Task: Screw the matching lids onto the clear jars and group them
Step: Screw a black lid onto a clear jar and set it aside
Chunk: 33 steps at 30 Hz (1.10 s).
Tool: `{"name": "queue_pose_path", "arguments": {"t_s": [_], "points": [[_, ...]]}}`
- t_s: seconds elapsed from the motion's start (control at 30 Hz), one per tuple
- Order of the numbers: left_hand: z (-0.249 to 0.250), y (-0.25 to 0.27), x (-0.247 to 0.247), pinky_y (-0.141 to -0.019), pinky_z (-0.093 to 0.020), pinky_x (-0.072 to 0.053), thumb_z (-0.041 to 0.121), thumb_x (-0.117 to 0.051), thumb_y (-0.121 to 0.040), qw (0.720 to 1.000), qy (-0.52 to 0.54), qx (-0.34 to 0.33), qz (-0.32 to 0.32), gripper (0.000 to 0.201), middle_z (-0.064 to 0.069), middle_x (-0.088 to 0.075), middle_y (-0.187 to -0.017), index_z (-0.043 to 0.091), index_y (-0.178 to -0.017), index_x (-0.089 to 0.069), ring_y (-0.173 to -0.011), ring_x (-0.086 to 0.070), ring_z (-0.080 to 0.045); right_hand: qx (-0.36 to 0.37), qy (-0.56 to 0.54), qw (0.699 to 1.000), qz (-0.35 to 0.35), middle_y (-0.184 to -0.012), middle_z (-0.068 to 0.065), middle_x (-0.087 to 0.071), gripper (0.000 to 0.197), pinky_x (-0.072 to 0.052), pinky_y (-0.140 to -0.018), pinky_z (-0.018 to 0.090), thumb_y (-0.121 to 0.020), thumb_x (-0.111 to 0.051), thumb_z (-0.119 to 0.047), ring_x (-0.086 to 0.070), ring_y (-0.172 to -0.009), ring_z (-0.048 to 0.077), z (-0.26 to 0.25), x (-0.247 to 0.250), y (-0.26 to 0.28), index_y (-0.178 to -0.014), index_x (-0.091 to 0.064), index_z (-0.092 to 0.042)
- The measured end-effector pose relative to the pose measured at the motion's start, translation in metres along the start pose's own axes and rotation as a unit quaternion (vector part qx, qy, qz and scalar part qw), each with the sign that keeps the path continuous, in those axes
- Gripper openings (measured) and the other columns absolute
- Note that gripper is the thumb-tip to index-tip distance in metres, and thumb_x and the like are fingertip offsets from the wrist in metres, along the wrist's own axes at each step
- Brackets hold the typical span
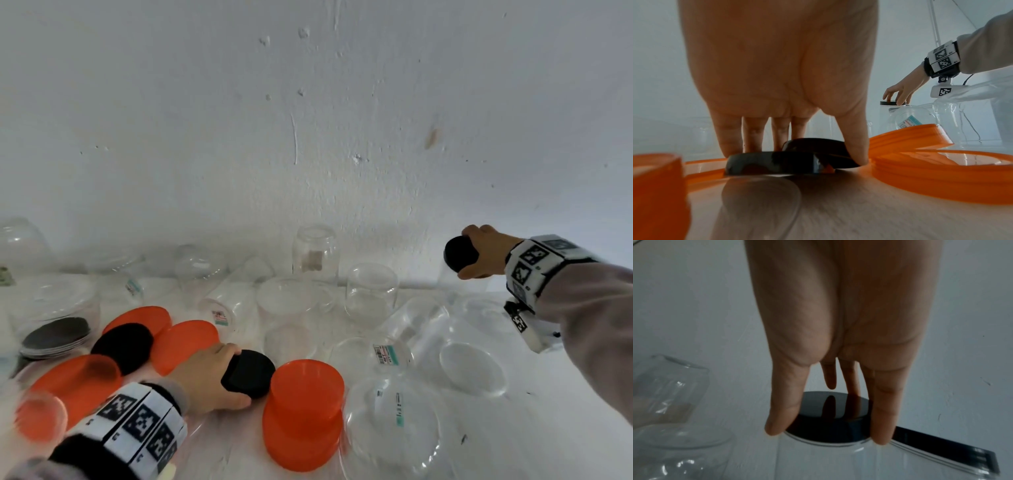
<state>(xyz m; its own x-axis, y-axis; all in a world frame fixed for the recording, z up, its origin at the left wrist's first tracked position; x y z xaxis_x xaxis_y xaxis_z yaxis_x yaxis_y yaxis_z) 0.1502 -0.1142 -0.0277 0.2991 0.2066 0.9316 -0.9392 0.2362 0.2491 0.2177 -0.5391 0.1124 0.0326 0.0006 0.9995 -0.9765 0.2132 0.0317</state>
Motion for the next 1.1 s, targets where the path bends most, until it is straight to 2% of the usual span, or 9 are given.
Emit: {"name": "queue_pose_path", "arguments": {"t_s": [0.13,0.23,0.4,0.6,0.67,0.77,0.87,0.93,1.1], "points": [[-0.001,-0.003,0.001,-0.100,-0.027,-0.039,0.056,-0.068,-0.073,1.000,-0.003,0.012,0.006,0.079,0.008,-0.046,-0.127,0.025,-0.137,-0.034,-0.114,-0.045,-0.011,0.005,0.013,1.000,-0.010,-0.125,0.014,-0.045,0.066,-0.042,-0.080,0.031,-0.082,-0.070,-0.035,-0.053,-0.105,0.030,0.001,-0.002,-0.008,-0.128,-0.033,-0.004],[-0.001,-0.003,0.001,-0.099,-0.026,-0.039,0.055,-0.068,-0.073,1.000,-0.003,0.014,0.007,0.077,0.009,-0.046,-0.126,0.025,-0.136,-0.035,-0.113,-0.045,-0.010,0.008,0.040,0.999,-0.017,-0.126,0.014,-0.048,0.062,-0.039,-0.076,0.028,-0.087,-0.065,-0.038,-0.053,-0.103,0.027,0.000,0.000,-0.011,-0.128,-0.035,-0.004],[-0.001,-0.002,0.005,-0.094,-0.021,-0.039,0.053,-0.070,-0.073,0.999,0.022,0.014,0.018,0.074,0.010,-0.047,-0.120,0.024,-0.133,-0.037,-0.108,-0.047,-0.008,0.007,0.105,0.994,-0.039,-0.137,0.010,-0.047,0.061,-0.041,-0.096,0.029,-0.094,-0.053,-0.042,-0.050,-0.121,0.024,-0.001,0.001,-0.015,-0.140,-0.034,-0.006],[0.000,0.002,0.013,-0.097,-0.023,-0.039,0.054,-0.070,-0.074,0.999,0.014,0.031,0.034,0.074,0.007,-0.048,-0.124,0.021,-0.133,-0.039,-0.111,-0.048,-0.009,0.047,0.155,0.985,-0.055,-0.136,0.008,-0.049,0.058,-0.041,-0.099,0.030,-0.094,-0.053,-0.042,-0.050,-0.121,0.023,-0.017,-0.003,-0.005,-0.136,-0.038,-0.005],[-0.001,0.004,0.016,-0.103,-0.024,-0.036,0.056,-0.069,-0.074,0.998,0.012,0.040,0.041,0.084,0.003,-0.044,-0.135,0.017,-0.140,-0.034,-0.121,-0.044,-0.012,0.091,0.185,0.977,-0.046,-0.137,0.007,-0.044,0.063,-0.042,-0.100,0.034,-0.091,-0.056,-0.045,-0.048,-0.122,0.023,-0.032,-0.006,0.002,-0.136,-0.038,-0.006],[-0.003,0.006,0.019,-0.110,-0.027,-0.031,0.058,-0.069,-0.074,0.997,0.013,0.050,0.053,0.095,0.001,-0.037,-0.146,0.015,-0.147,-0.026,-0.132,-0.037,-0.014,0.156,0.204,0.966,-0.040,-0.147,0.002,-0.031,0.078,-0.040,-0.103,0.038,-0.084,-0.065,-0.047,-0.038,-0.130,0.022,-0.064,-0.015,0.025,-0.146,-0.028,-0.018],[-0.003,0.010,0.021,-0.111,-0.027,-0.030,0.058,-0.071,-0.072,0.997,0.030,0.052,0.056,0.098,0.000,-0.035,-0.147,0.015,-0.148,-0.025,-0.133,-0.036,-0.015,0.240,0.136,0.950,-0.145,-0.153,-0.008,-0.024,0.093,-0.032,-0.110,0.038,-0.076,-0.077,-0.028,-0.030,-0.136,0.016,-0.098,-0.038,0.054,-0.149,-0.020,-0.031],[-0.003,0.013,0.022,-0.110,-0.027,-0.031,0.058,-0.071,-0.071,0.996,0.039,0.051,0.058,0.099,0.000,-0.036,-0.146,0.015,-0.148,-0.025,-0.132,-0.036,-0.015,0.273,0.144,0.929,-0.204,-0.155,-0.011,-0.020,0.101,-0.026,-0.114,0.039,-0.073,-0.080,-0.021,-0.023,-0.140,0.014,-0.113,-0.052,0.073,-0.150,-0.016,-0.034],[-0.002,0.025,0.024,-0.107,-0.025,-0.034,0.057,-0.072,-0.071,0.995,0.061,0.046,0.062,0.097,0.002,-0.037,-0.142,0.015,-0.147,-0.027,-0.128,-0.039,-0.014,0.293,0.238,0.902,-0.208,-0.155,-0.006,-0.024,0.109,-0.028,-0.112,0.046,-0.072,-0.082,-0.023,-0.023,-0.141,0.021,-0.127,-0.072,0.092,-0.152,-0.008,-0.031]]}}
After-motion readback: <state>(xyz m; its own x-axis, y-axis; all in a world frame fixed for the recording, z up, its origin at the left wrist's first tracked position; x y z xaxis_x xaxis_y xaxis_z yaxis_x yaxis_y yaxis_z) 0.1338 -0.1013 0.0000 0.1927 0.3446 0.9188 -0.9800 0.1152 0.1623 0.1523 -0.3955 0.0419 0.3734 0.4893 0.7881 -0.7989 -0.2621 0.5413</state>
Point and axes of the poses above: each hand's wrist, its own y-axis away from the middle knuckle, its own x-axis out of the back of the hand, z = x × y, the point moved 6 cm from there along -y, towards the middle knuckle
